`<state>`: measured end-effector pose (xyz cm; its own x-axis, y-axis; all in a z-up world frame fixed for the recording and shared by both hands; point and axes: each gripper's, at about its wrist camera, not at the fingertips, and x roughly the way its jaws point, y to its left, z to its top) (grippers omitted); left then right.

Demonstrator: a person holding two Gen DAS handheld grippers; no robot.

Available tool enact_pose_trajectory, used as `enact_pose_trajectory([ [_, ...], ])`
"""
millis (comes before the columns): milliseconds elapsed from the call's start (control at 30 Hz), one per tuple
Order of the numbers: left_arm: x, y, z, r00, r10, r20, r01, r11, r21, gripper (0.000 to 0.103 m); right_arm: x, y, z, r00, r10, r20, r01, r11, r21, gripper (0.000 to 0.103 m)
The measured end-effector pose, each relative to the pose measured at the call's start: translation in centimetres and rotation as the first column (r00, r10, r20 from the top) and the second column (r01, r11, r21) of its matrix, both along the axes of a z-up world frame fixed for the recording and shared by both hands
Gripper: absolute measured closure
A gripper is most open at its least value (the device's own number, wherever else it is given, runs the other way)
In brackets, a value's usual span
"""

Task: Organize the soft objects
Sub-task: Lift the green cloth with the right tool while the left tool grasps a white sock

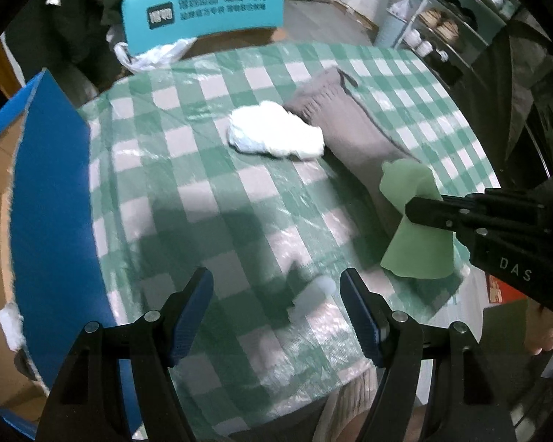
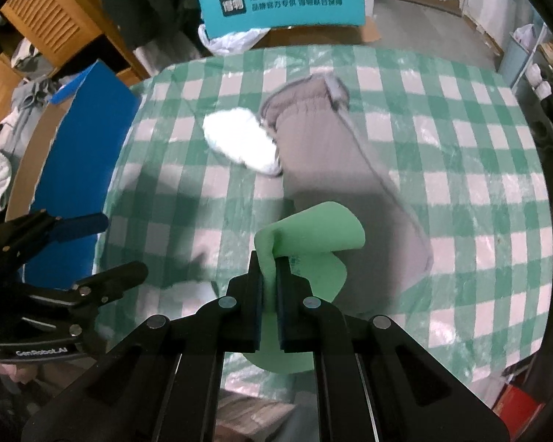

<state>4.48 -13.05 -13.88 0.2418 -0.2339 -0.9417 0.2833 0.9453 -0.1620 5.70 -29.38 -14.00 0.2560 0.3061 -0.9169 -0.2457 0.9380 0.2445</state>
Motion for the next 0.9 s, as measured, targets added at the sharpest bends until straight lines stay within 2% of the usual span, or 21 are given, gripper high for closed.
enact_pose_trajectory([
  [200, -0.9, -0.9, -1.6, 0.999, -0.034, -0.029, 0.034, 0.999, -0.017, 0.030, -1.1, 0.1, -1.4, 0.999, -0.001, -0.045, 0.002, 1.000, 0.015, 0.097],
  [433, -1.4, -2.1, -2.4, 0.996, -0.087, -0.020, 0.087, 0.996, 0.013, 0.030, -1.7, 0.5, -3.1, 0.997, 0.014, -0.077, -0.015, 1.000, -0.009, 0.097],
  [700, -1.5, -2.7, -3.4, 0.993, -0.114, -0.030, 0.115, 0.993, 0.037, 0.030, -1.6, 0.4, -3.3, 0.997, 0.011, -0.080, -0.011, 1.000, 0.001, 0.097],
  [900, -1.4, -3.0, -4.1, 0.991, -0.126, -0.038, 0.128, 0.990, 0.052, 0.042, -1.5, 0.3, -3.3, 0.997, 0.009, -0.082, -0.008, 1.000, 0.010, 0.097],
])
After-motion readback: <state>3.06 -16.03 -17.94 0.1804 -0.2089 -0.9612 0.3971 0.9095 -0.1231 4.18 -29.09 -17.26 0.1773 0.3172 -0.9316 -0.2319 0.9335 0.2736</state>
